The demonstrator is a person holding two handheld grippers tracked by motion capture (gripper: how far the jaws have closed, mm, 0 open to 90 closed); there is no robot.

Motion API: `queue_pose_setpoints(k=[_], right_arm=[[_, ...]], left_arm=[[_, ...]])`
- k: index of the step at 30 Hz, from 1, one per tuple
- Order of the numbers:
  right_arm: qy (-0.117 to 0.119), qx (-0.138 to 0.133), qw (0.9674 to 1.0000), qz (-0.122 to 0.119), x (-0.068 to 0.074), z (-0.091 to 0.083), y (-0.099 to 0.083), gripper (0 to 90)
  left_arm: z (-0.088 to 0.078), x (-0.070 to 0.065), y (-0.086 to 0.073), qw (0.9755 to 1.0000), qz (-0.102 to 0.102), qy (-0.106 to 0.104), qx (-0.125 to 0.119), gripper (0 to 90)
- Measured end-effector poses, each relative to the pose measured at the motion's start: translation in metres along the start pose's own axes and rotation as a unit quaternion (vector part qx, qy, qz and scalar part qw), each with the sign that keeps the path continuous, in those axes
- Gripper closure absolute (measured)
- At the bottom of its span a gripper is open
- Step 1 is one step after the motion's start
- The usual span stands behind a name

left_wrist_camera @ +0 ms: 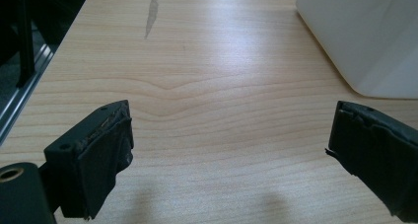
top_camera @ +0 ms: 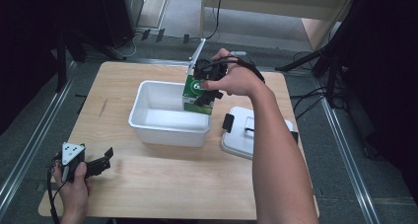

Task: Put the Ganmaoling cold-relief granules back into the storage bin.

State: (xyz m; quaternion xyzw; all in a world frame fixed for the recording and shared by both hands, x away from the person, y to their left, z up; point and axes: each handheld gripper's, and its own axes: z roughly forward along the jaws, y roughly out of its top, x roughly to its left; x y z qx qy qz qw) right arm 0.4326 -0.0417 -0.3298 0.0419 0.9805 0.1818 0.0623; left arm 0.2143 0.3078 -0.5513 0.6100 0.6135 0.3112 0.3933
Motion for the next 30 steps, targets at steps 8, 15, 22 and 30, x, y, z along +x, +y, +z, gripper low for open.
queue_pose_setpoints(k=[8,15,22,30], right_arm=[[0.006,0.006,0.9998,-0.020,0.005,0.017,0.013,16.2],[0.002,0.011,0.9994,-0.031,0.006,0.031,0.009,16.2],[0.008,0.006,0.9989,-0.046,0.006,0.045,0.005,16.2],[0.007,0.006,0.9989,-0.045,0.006,0.056,-0.003,16.2]], left_arm=[[0.000,0.000,0.000,1.0000,-0.001,-0.001,-0.001,3.5],[0.000,0.000,0.000,1.0000,-0.001,-0.001,-0.001,3.5],[0.000,0.000,0.000,1.0000,0.000,-0.001,-0.001,3.5],[0.000,0.000,0.000,1.0000,0.000,-0.001,-0.001,3.5]])
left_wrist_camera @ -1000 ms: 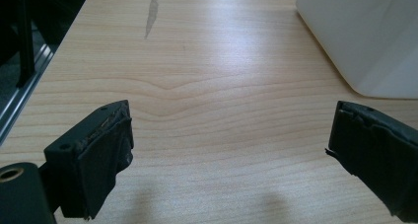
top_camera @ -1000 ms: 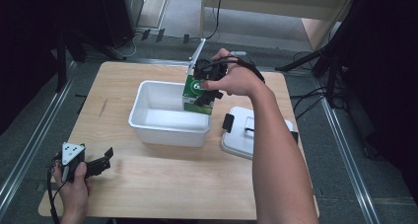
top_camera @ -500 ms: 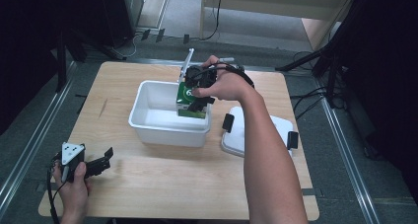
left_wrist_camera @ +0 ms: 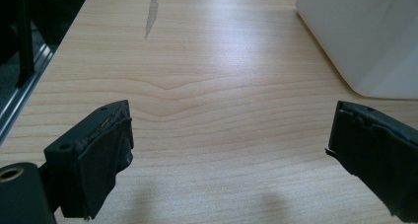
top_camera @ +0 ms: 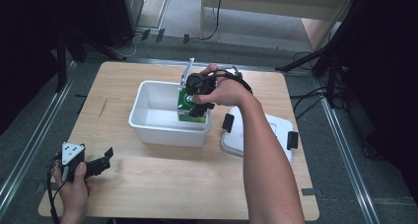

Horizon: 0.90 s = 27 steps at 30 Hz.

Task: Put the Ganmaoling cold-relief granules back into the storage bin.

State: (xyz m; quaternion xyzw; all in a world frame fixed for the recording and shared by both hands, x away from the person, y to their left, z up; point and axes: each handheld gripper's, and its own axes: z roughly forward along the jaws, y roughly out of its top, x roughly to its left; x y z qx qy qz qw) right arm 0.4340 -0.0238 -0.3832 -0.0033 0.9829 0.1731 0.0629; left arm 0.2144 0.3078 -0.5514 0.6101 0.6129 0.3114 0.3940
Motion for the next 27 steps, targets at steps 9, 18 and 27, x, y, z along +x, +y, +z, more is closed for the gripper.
queue_pose_setpoints(k=[9,18,27], right_arm=[[0.004,-0.008,1.0000,-0.002,-0.001,0.013,-0.008,16.1],[0.007,-0.007,0.9998,0.015,-0.002,0.029,-0.018,16.0],[0.011,0.006,0.9999,0.012,-0.002,0.045,-0.019,15.9]], left_arm=[[0.000,0.000,0.000,1.0000,0.001,0.001,0.000,3.5],[0.000,0.000,0.000,1.0000,0.000,0.002,0.001,3.5],[0.000,0.000,0.000,1.0000,0.001,0.001,0.002,3.5]])
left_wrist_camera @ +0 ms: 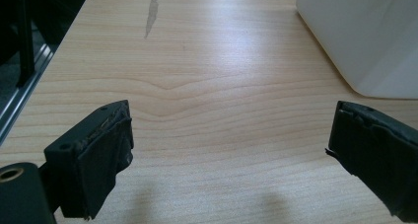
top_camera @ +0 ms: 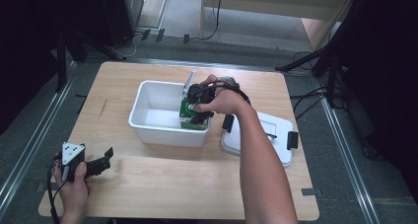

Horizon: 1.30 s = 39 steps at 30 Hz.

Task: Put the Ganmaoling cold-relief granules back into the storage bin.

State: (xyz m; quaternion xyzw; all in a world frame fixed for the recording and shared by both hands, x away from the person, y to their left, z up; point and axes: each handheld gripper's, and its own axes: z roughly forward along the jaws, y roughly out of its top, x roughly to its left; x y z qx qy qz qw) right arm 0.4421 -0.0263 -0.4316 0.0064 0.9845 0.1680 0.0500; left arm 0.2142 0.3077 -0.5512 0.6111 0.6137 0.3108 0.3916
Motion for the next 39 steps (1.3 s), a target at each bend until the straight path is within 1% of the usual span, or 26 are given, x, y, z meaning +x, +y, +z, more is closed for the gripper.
queue_pose_setpoints(k=[1,3,7,10,11,14,16,17,20,21,22,24,26,27,29,30,32,34,37,39], right_arm=[[-0.001,0.002,1.0000,0.002,0.000,0.001,0.000,15.9],[0.001,0.007,1.0000,-0.002,0.000,0.004,0.001,15.9],[0.000,0.015,0.9999,0.001,0.000,0.006,0.003,15.8],[0.003,0.026,0.9997,0.000,0.000,0.008,0.005,15.8],[0.003,0.033,0.9994,0.008,0.001,0.007,0.006,15.8],[0.006,0.039,0.9992,0.006,0.000,0.009,0.007,15.7],[0.009,0.043,0.9990,0.014,0.001,0.010,0.008,15.6],[0.009,0.048,0.9985,0.024,0.001,0.009,0.008,15.6],[0.013,0.050,0.9984,0.022,-0.001,0.011,0.008,15.6],[0.016,0.053,0.9982,0.025,-0.002,0.011,0.008,15.5],[0.017,0.059,0.9976,0.033,-0.001,0.011,0.008,15.6],[0.019,0.064,0.9972,0.034,-0.002,0.012,0.009,15.5],[0.019,0.070,0.9970,0.026,-0.003,0.013,0.010,15.4],[0.021,0.079,0.9962,0.031,-0.002,0.013,0.011,15.4],[0.019,0.091,0.9954,0.022,-0.002,0.015,0.013,15.4],[0.018,0.099,0.9947,0.022,-0.002,0.015,0.014,15.4],[0.019,0.106,0.9940,0.020,-0.003,0.017,0.016,15.4],[0.021,0.114,0.9930,0.026,-0.003,0.018,0.017,15.5],[0.022,0.125,0.9917,0.019,-0.005,0.020,0.020,15.5],[0.023,0.134,0.9905,0.022,-0.005,0.021,0.021,15.6]], left_arm=[[0.000,0.000,0.000,1.0000,0.000,0.000,0.000,3.5],[0.000,0.000,0.000,1.0000,0.000,-0.001,-0.001,3.5],[0.000,0.000,0.000,1.0000,0.000,-0.001,-0.001,3.5],[0.000,0.000,0.000,1.0000,0.000,-0.001,0.000,3.5],[0.000,0.000,0.000,1.0000,0.000,-0.001,-0.001,3.5],[0.000,0.000,0.000,1.0000,0.000,0.000,-0.001,3.5],[0.000,0.000,0.000,1.0000,-0.002,0.000,-0.001,3.5],[0.001,0.000,0.000,1.0000,-0.003,0.001,-0.001,3.5],[0.001,0.000,0.000,1.0000,-0.004,0.000,-0.002,3.5],[0.001,0.000,0.000,1.0000,-0.004,0.000,-0.002,3.5],[0.001,0.000,0.000,1.0000,-0.004,0.000,-0.002,3.5],[0.001,0.001,0.000,1.0000,-0.003,0.000,-0.001,3.5],[0.001,0.001,0.000,1.0000,-0.004,0.000,-0.001,3.5],[0.001,0.001,0.000,1.0000,-0.004,0.000,-0.001,3.5],[0.001,0.001,0.000,1.0000,-0.004,0.000,-0.001,3.5],[0.001,0.001,0.000,1.0000,-0.003,0.000,0.000,3.5],[0.001,0.001,0.000,1.0000,-0.004,-0.001,0.000,3.5],[0.001,0.001,0.000,1.0000,-0.004,-0.002,0.000,3.5],[0.001,0.001,0.000,1.0000,-0.006,-0.002,-0.001,3.5],[0.001,0.001,0.000,1.0000,-0.005,-0.002,-0.001,3.5]])
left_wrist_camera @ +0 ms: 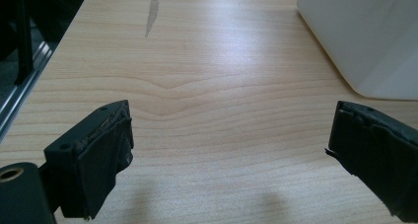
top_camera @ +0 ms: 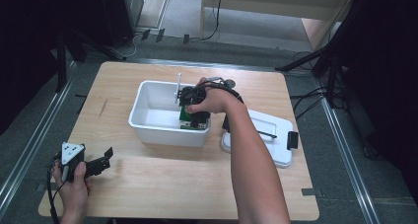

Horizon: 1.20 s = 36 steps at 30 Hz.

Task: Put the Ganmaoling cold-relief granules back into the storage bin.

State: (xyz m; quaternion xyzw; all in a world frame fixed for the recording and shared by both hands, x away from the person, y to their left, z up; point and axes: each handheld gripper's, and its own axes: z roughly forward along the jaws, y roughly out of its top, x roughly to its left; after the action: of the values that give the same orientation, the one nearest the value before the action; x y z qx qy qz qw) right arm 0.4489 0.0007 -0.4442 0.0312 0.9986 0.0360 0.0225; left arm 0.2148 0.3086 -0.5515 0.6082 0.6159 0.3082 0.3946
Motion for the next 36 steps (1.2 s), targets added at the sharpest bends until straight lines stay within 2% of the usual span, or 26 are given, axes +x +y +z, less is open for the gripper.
queue_pose_setpoints(k=[5,9,12,13,16,18,19,20,21,26,36], right_arm=[[-0.006,0.005,1.0000,0.003,0.000,0.002,0.003,15.5],[-0.012,-0.002,0.9999,0.004,0.001,0.002,0.002,15.2],[-0.024,0.004,0.9997,0.005,0.004,0.003,0.001,12.5],[-0.038,0.001,0.9993,0.004,0.005,0.003,0.000,13.2],[-0.038,-0.016,0.9991,0.008,0.005,0.000,-0.002,12.0],[-0.043,-0.028,0.9987,0.007,0.005,-0.003,-0.005,4.7],[-0.040,-0.027,0.9987,0.015,0.006,-0.004,-0.006,0.8],[-0.040,-0.034,0.9986,0.012,0.005,-0.006,-0.008,0.0],[-0.040,-0.041,0.9981,0.021,0.006,-0.009,-0.010,0.0],[-0.048,-0.103,0.9928,0.038,0.006,-0.028,-0.021,0.0],[-0.065,-0.133,0.9881,0.041,0.012,-0.051,-0.040,0.0]], left_arm=[[0.000,0.000,0.000,1.0000,-0.001,0.000,-0.001,3.5],[0.000,0.000,0.000,1.0000,0.000,0.000,0.000,3.5],[0.000,0.000,0.000,1.0000,0.001,0.000,0.001,3.5],[0.000,0.000,0.000,1.0000,0.001,0.000,0.001,3.5],[0.000,0.000,0.000,1.0000,0.001,0.000,0.000,3.5],[0.000,0.000,0.000,1.0000,0.001,0.000,0.001,3.5],[0.000,0.000,0.000,1.0000,0.001,0.000,0.000,3.5],[0.000,0.000,0.000,1.0000,0.002,0.000,0.000,3.5],[0.000,0.000,0.000,1.0000,0.002,0.000,0.000,3.5],[0.000,0.000,0.000,1.0000,0.003,0.002,-0.001,3.5],[-0.001,-0.001,0.000,1.0000,0.005,0.003,0.001,3.5]])
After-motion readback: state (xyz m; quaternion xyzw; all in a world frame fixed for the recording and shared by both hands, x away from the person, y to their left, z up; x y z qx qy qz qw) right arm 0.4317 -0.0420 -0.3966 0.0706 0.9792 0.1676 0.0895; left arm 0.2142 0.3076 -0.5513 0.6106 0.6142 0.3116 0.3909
